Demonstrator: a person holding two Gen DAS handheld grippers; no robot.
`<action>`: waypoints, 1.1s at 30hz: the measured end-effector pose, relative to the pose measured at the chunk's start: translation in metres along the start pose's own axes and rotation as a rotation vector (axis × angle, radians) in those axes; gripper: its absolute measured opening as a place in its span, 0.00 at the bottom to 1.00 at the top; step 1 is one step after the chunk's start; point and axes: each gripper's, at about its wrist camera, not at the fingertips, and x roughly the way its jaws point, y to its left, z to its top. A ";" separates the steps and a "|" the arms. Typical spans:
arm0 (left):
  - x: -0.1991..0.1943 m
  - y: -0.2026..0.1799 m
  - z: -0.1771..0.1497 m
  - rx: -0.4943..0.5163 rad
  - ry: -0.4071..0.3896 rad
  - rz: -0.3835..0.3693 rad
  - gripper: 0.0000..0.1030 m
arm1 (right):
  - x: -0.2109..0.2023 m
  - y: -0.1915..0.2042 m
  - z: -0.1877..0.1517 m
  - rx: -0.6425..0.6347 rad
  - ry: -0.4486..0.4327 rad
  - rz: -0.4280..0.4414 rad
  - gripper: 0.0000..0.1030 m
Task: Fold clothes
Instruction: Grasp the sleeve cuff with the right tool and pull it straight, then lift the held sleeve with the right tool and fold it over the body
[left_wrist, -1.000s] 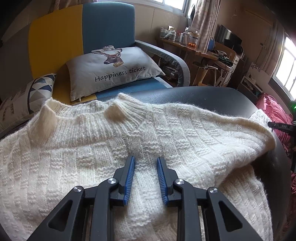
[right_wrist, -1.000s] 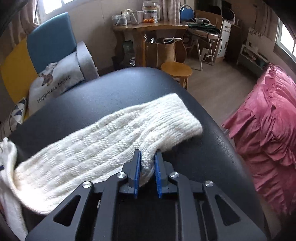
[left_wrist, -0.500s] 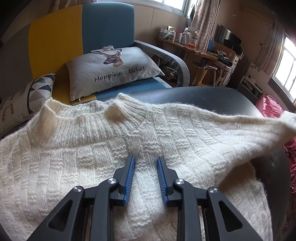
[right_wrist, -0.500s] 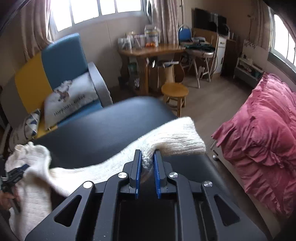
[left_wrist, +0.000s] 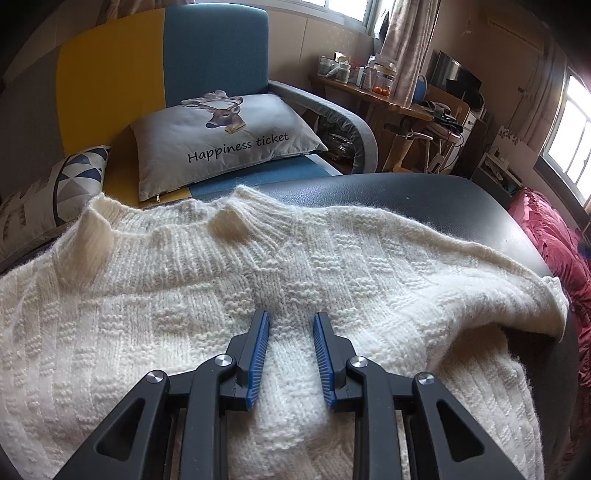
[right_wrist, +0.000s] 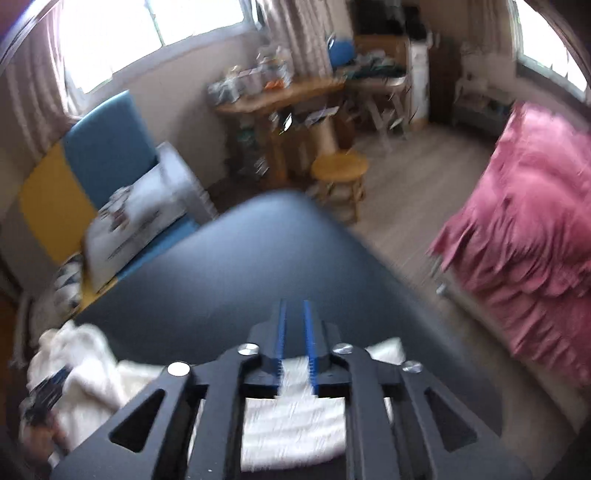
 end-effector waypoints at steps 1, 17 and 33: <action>0.000 0.000 0.000 -0.001 0.000 -0.001 0.24 | -0.002 -0.008 -0.013 0.027 0.013 0.020 0.27; 0.000 -0.008 0.000 0.038 0.000 0.047 0.24 | 0.039 -0.048 -0.089 0.173 0.020 0.014 0.06; 0.001 -0.001 0.001 0.016 -0.001 0.018 0.24 | -0.009 -0.005 0.019 0.053 -0.130 -0.066 0.05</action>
